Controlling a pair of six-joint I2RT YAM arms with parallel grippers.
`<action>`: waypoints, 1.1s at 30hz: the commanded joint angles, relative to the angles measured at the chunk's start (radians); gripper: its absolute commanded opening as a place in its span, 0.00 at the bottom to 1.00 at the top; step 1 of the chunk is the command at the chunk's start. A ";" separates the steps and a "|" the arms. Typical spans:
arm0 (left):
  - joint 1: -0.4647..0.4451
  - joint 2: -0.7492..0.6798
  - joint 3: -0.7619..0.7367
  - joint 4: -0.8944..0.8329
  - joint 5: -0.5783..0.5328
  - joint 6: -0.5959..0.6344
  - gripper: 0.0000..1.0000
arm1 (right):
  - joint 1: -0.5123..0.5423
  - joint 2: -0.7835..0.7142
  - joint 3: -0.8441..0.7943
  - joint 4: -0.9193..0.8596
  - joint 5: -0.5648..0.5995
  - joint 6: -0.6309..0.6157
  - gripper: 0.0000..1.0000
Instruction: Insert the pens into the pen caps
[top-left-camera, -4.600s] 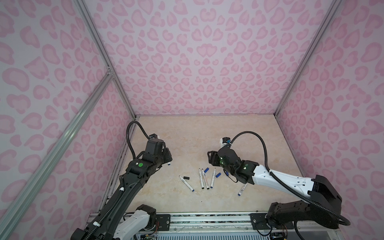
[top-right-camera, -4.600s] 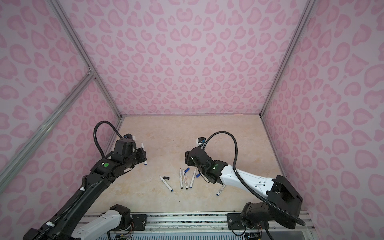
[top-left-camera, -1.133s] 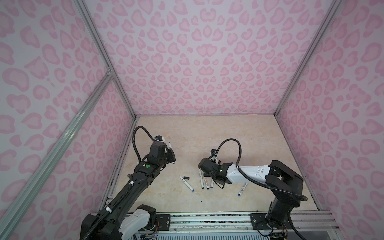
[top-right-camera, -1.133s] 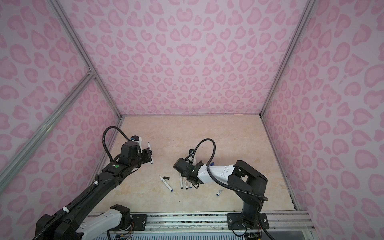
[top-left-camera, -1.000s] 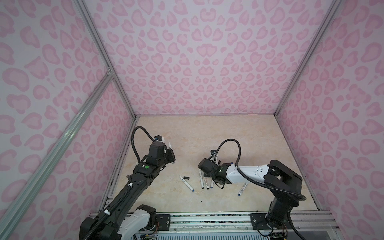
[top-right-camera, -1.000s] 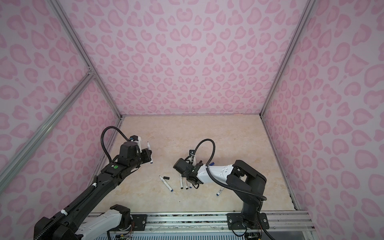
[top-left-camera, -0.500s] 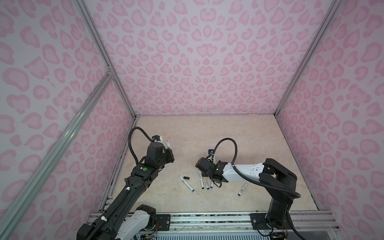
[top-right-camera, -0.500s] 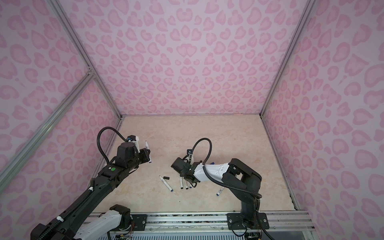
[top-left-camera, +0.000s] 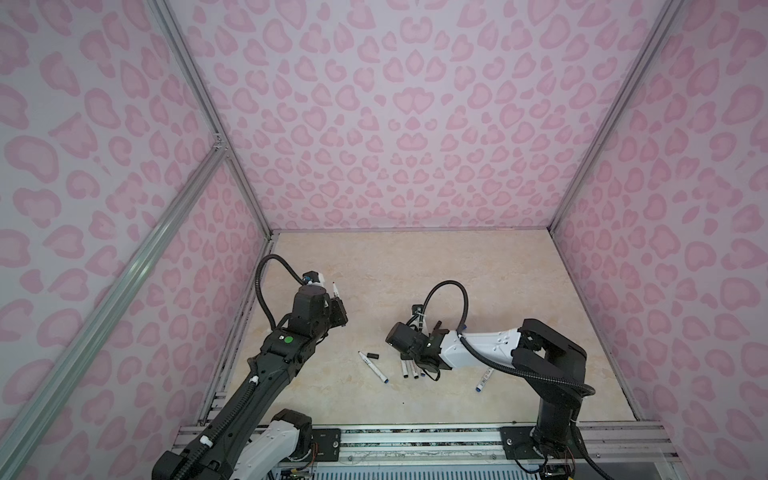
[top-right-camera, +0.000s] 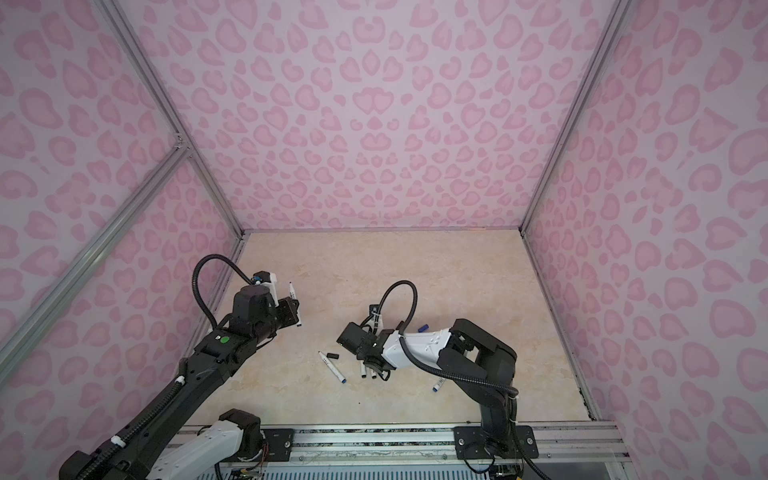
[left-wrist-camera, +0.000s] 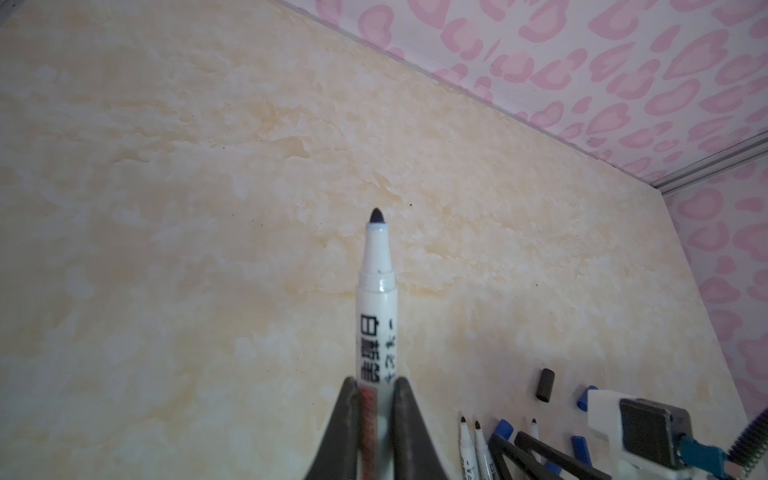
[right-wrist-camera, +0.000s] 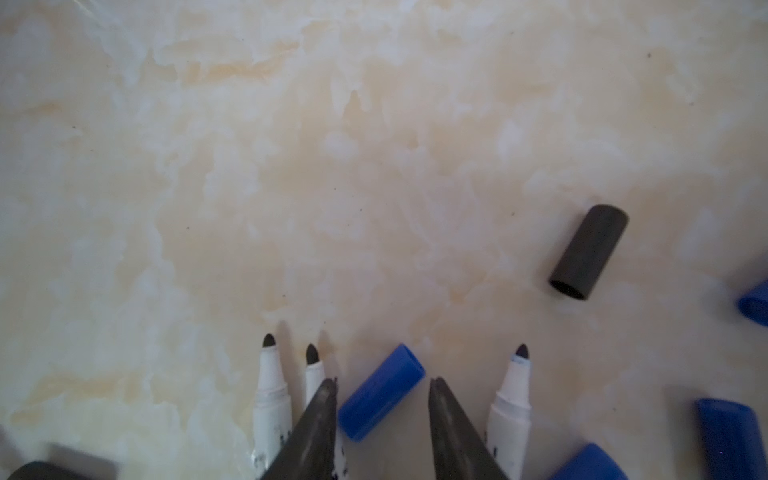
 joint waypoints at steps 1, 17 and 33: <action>0.001 -0.008 0.008 0.004 -0.012 0.009 0.04 | 0.004 0.010 -0.008 -0.012 0.027 0.025 0.39; 0.001 -0.010 0.008 0.000 -0.016 0.007 0.04 | -0.004 0.008 -0.016 -0.029 0.051 0.022 0.18; 0.000 -0.024 0.011 -0.004 -0.018 0.008 0.04 | 0.006 -0.021 -0.057 -0.047 0.075 0.045 0.29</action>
